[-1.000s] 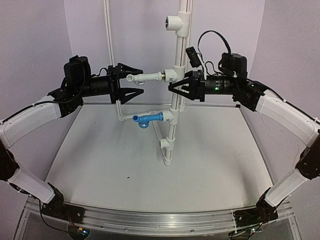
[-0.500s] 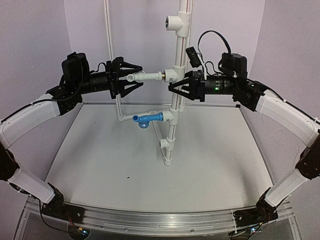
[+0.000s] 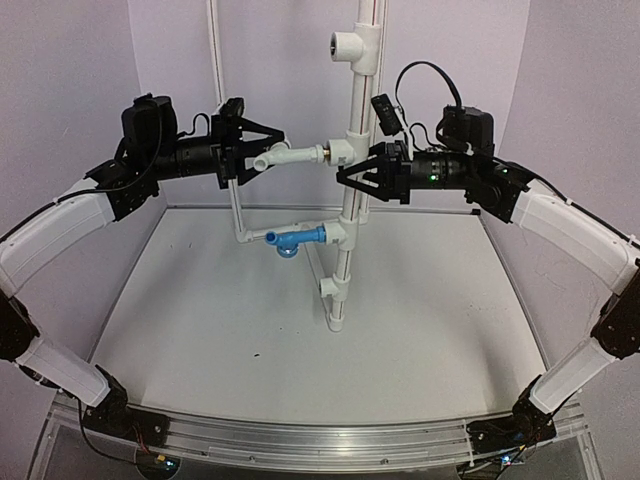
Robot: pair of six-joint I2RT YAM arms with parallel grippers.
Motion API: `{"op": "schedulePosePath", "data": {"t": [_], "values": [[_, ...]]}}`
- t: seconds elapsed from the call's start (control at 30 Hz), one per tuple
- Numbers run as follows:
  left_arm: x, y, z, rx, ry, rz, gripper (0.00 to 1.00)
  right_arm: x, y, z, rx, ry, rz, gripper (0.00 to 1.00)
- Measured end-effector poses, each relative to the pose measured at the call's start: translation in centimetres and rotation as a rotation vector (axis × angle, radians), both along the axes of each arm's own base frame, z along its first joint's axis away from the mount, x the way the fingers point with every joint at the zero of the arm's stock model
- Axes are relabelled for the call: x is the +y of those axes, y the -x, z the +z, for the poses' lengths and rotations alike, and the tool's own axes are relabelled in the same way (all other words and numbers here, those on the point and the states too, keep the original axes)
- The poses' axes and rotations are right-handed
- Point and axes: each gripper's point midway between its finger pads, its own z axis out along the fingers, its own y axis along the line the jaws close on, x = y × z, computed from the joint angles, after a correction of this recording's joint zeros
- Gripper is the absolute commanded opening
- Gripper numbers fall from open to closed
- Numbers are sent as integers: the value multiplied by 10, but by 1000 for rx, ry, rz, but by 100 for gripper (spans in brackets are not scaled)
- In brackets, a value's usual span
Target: Install the water faucets
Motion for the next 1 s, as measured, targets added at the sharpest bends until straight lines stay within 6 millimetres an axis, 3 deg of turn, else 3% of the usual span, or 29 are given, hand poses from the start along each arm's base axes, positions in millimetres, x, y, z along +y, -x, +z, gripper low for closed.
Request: {"op": "schedulePosePath", "data": {"t": [0.43, 0.73, 1.0], "values": [[2, 3, 9, -222, -58, 12, 24, 1, 2, 0, 3, -4, 15, 0], [6, 9, 20, -563, -136, 29, 26, 4, 4, 0, 1, -8, 33, 0], [11, 23, 29, -977, -199, 35, 28, 8, 8, -1, -5, -11, 52, 0]]}}
